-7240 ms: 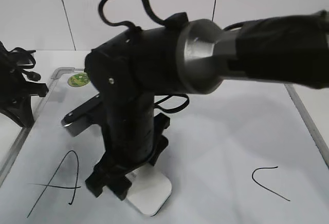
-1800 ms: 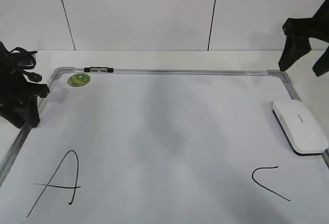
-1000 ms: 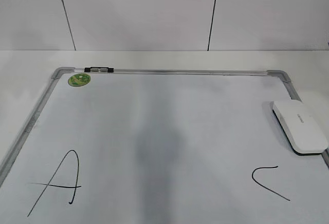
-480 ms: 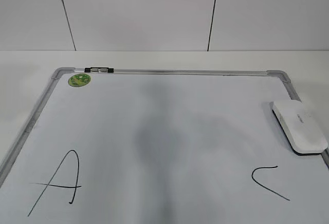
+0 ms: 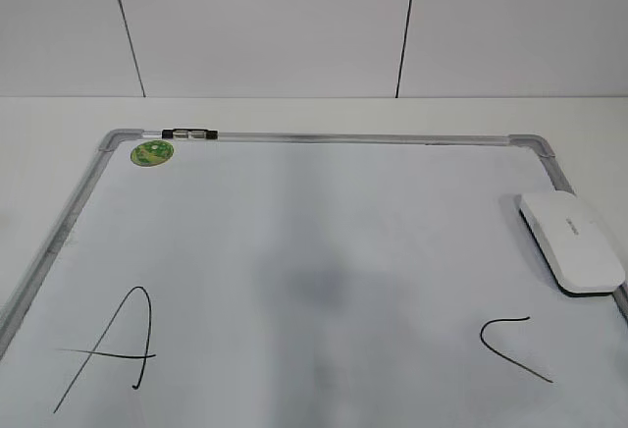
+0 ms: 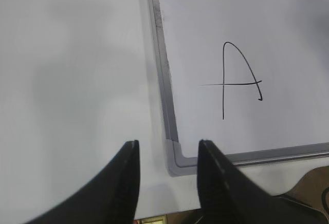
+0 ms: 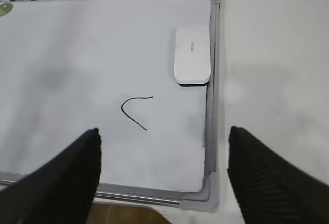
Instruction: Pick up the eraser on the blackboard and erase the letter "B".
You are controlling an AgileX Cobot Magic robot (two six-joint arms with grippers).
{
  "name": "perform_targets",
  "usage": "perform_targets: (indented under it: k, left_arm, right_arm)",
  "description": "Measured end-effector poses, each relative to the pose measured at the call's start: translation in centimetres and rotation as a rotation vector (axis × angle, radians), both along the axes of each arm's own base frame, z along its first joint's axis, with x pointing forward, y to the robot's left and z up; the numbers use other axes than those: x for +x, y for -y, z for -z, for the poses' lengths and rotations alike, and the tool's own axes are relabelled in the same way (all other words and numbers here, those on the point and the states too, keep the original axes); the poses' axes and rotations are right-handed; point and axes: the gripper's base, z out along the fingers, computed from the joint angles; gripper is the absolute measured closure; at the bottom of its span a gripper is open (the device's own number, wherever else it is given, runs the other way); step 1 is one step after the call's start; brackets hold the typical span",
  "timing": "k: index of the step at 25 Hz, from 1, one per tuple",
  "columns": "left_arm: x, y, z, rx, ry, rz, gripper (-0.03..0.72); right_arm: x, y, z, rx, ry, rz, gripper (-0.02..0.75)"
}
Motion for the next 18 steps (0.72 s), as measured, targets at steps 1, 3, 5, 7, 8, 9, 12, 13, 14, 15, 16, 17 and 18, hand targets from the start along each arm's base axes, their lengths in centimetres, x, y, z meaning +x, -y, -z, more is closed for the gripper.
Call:
perform_targets:
  k: [1,3,5,7,8,9,12,13,14,15,16,17,18]
  left_arm:
    - [-1.0,0.0,0.3,-0.003,0.032,0.001,0.4]
    - [-2.7,-0.1,1.2,-0.008,0.087,0.002,0.4]
    - [-4.6,-0.2,1.8,-0.013,0.165,0.003,0.4]
    - [-6.1,-0.3,2.5,-0.017,0.234,0.004,0.4]
    - [-6.9,-0.3,2.8,-0.018,0.267,0.004,0.4]
    - [-7.3,-0.3,3.2,-0.02,0.29,0.004,0.4]
    - [-6.9,-0.3,4.2,-0.02,0.248,0.006,0.4]
    - [-6.6,-0.3,4.7,-0.019,0.232,0.006,0.4]
    - [-6.4,-0.3,5.1,-0.018,0.214,0.006,0.4]
    - [-6.2,-0.3,5.3,-0.019,0.214,0.005,0.4]
    - [-6.0,-0.3,5.4,-0.02,0.222,0.003,0.4]
    - [-5.9,-0.3,5.4,-0.022,0.238,0.001,0.4]
    - [-5.6,-0.3,5.4,-0.023,0.257,-0.002,0.4]
  right_arm:
    - [-0.5,0.0,0.6,0.0,0.016,0.0,0.147]
    - [-1.2,0.0,1.5,0.001,0.041,0.0,0.147]
    - [-1.6,0.1,2.4,0.0,0.054,0.001,0.147]
    - [-1.6,0.1,3.5,-0.012,0.045,-0.001,0.148]
    - [-1.4,0.1,4.0,-0.023,0.026,-0.005,0.148]
    - [-1.1,0.1,4.4,-0.035,0.012,-0.01,0.148]
    - [-0.6,0.2,5.6,-0.081,-0.026,-0.032,0.148]
    - [-0.5,0.2,5.8,-0.093,-0.034,-0.033,0.148]
    - [-0.5,0.3,5.9,-0.099,-0.036,-0.034,0.148]
    - [-0.4,0.3,5.9,-0.107,-0.038,-0.034,0.148]
    - [-0.4,0.3,5.9,-0.108,-0.033,-0.035,0.148]
    - [-0.2,0.3,6.0,-0.109,-0.026,-0.032,0.148]
    - [-0.2,0.3,6.0,-0.11,-0.024,-0.03,0.148]
